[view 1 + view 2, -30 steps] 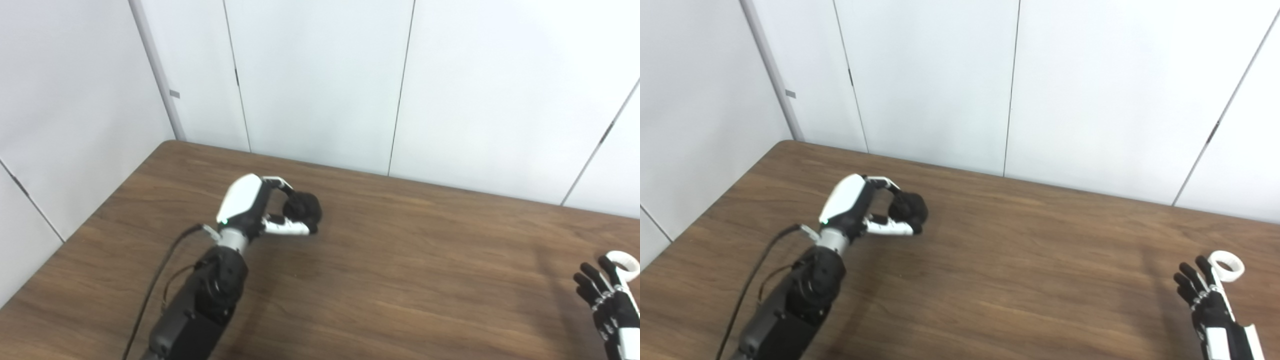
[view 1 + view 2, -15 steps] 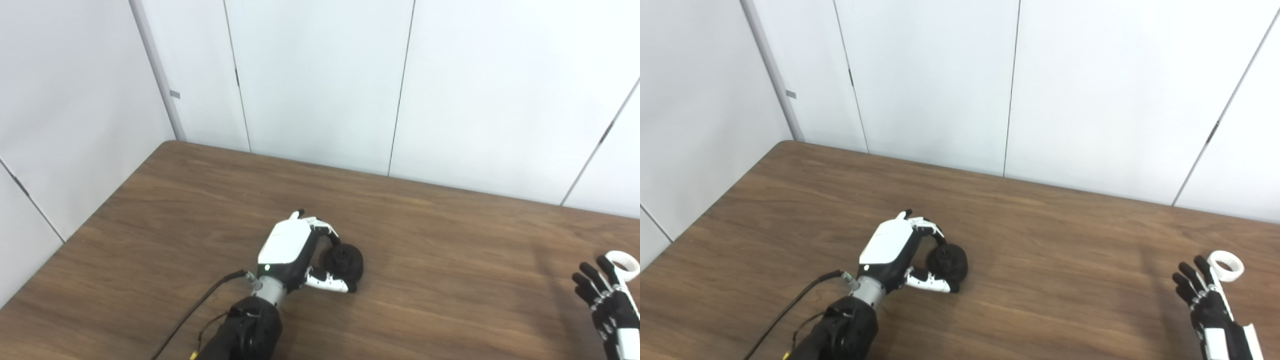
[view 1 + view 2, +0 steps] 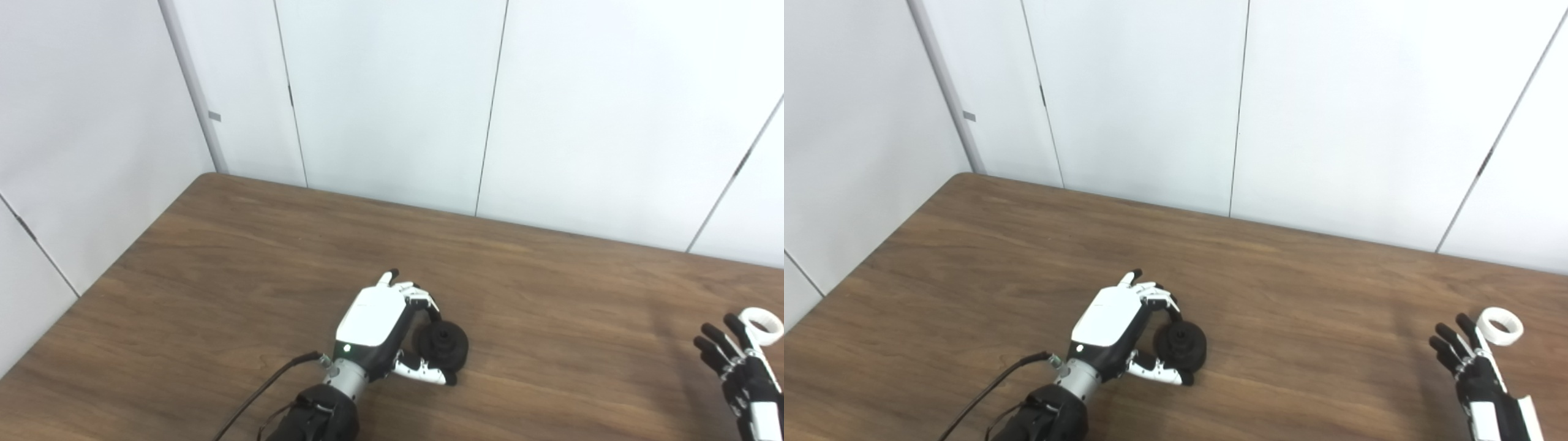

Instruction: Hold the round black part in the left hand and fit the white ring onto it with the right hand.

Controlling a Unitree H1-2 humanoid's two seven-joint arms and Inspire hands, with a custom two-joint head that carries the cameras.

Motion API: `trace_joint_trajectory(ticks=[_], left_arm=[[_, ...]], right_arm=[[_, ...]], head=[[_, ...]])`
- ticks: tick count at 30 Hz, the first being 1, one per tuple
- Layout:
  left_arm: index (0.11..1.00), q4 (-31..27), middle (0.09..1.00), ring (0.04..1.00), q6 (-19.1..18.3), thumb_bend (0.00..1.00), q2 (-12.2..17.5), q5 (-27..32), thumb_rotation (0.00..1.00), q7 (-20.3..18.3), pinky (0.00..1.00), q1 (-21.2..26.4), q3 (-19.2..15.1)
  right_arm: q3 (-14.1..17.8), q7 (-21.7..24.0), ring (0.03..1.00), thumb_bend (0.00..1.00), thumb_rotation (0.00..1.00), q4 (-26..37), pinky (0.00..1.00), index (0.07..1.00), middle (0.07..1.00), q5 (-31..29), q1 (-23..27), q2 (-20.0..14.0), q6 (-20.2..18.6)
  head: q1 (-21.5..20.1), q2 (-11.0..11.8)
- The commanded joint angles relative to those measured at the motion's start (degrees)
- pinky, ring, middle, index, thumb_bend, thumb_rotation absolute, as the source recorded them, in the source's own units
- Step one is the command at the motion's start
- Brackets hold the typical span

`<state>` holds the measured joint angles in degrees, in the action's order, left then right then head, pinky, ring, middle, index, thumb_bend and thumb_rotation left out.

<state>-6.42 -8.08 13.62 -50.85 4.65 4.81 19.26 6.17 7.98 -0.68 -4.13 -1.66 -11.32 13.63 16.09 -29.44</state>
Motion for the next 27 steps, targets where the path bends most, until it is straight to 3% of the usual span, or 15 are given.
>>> trace_joint_trajectory(ticks=[1, 16, 27], left_arm=[[0.485, -0.9, 0.763, 0.861, 1.8, 0.52, 0.3, -1.3, 0.06, 1.0, 1.00, 0.1, 0.5], [0.484, -1.7, 0.755, 0.861, 5.5, 0.52, 0.7, -2.1, 0.05, -0.3, 1.00, -2.2, 1.5], [0.484, -3.0, 0.757, 0.863, 6.0, 0.52, 1.3, -1.7, 0.06, -2.6, 1.00, -2.6, 1.5]], right_arm=[[-1.2, 0.0, 0.882, 0.61, 0.98, -6.1, 0.92, 0.948, 0.904, -0.6, -5.0, 2.0, 0.4], [-2.7, -1.3, 0.884, 0.62, 0.98, -2.5, 0.89, 0.947, 0.899, 3.0, -5.9, 3.6, -0.8], [-4.2, -2.3, 0.899, 0.58, 1.00, 3.0, 0.94, 0.960, 0.911, 5.4, -6.8, 5.4, -5.3]], head=[[-0.3, -0.2], [-6.3, -3.2], [-11.1, -7.0]])
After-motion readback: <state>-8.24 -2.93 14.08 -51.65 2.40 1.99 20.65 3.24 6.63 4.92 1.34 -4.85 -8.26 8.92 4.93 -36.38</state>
